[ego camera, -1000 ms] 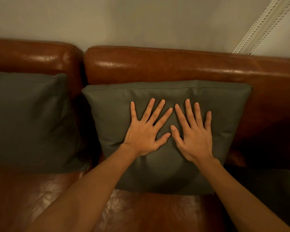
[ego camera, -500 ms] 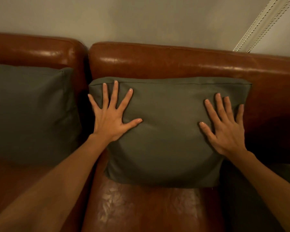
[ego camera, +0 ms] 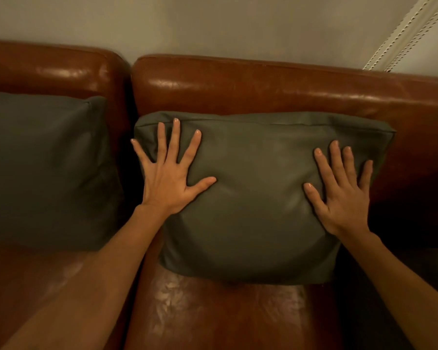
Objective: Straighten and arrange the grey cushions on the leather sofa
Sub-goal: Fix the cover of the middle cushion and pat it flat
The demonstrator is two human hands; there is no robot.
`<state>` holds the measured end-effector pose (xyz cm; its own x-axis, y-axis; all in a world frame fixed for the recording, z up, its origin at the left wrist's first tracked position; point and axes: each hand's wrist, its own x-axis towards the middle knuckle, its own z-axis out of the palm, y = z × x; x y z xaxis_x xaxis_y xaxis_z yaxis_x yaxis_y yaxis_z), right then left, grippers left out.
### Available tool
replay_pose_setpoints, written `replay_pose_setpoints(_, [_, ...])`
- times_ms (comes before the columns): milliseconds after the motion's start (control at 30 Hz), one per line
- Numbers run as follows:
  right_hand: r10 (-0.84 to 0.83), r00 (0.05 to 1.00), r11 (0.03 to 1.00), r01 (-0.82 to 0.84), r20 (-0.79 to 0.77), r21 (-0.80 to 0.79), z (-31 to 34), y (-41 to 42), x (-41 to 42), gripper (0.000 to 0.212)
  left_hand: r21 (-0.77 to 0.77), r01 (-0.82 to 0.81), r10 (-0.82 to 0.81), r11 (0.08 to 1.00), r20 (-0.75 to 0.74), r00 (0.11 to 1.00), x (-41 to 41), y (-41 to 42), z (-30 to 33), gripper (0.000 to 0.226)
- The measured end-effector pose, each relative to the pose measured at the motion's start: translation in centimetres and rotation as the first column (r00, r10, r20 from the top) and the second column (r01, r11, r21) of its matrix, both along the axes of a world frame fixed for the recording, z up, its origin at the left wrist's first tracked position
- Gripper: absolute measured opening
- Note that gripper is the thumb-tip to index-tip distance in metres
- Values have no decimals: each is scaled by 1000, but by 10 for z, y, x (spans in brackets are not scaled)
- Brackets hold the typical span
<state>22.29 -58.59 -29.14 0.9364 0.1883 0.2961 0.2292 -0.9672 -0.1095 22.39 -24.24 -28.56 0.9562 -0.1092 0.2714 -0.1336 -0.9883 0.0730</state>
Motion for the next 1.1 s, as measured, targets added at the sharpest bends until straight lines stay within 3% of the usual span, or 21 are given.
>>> replay_pose_setpoints(133, [-160, 986, 974, 152, 36, 165, 9, 34, -29, 58, -172, -139, 152, 975, 64, 986, -40, -42, 1, 67])
replay_pose_setpoints(333, [-5, 996, 990, -8, 91, 139, 1, 97, -50, 53, -117, 88, -75, 989, 110, 991, -61, -104, -8, 54])
replay_pose_setpoints(467, [-78, 994, 991, 69, 73, 118, -11, 39, -45, 59, -80, 119, -104, 990, 166, 981, -51, -62, -25, 60])
replay_pose_setpoints(567, [-185, 982, 961, 176, 24, 213, -20, 8, -39, 64, -185, 85, -49, 979, 191, 980, -36, -56, -37, 67])
replay_pose_setpoints(733, [-188, 982, 939, 181, -6, 293, -28, 8, -28, 65, -208, 83, -49, 975, 165, 985, -26, -59, -42, 69])
replay_pose_setpoints(833, [-204, 979, 949, 205, -26, 240, -29, 7, -33, 64, -170, 74, -47, 983, 156, 987, -34, -59, -38, 71])
replay_pose_setpoints(900, [-243, 969, 945, 245, -35, 216, -27, 7, -42, 63, -189, -27, 54, 982, 141, 988, -47, -60, -37, 74])
replay_pose_setpoints(967, [-362, 928, 886, 371, -87, 278, -30, 10, -55, 66, -356, -309, 353, 882, 63, 934, -66, -64, -40, 82])
replay_pose_setpoints(1000, [-433, 892, 828, 451, -131, 333, -34, 12, -63, 69, -464, -454, 507, 760, -14, 862, -75, -67, -42, 88])
replay_pose_setpoints(1067, [-533, 813, 686, 577, -234, 444, -40, 19, -76, 76, -609, -603, 645, 515, -188, 741, -90, -74, -46, 96])
replay_pose_setpoints(1100, [-556, 782, 620, 616, -283, 486, -42, 22, -80, 78, -644, -627, 655, 437, -249, 713, -94, -78, -48, 99])
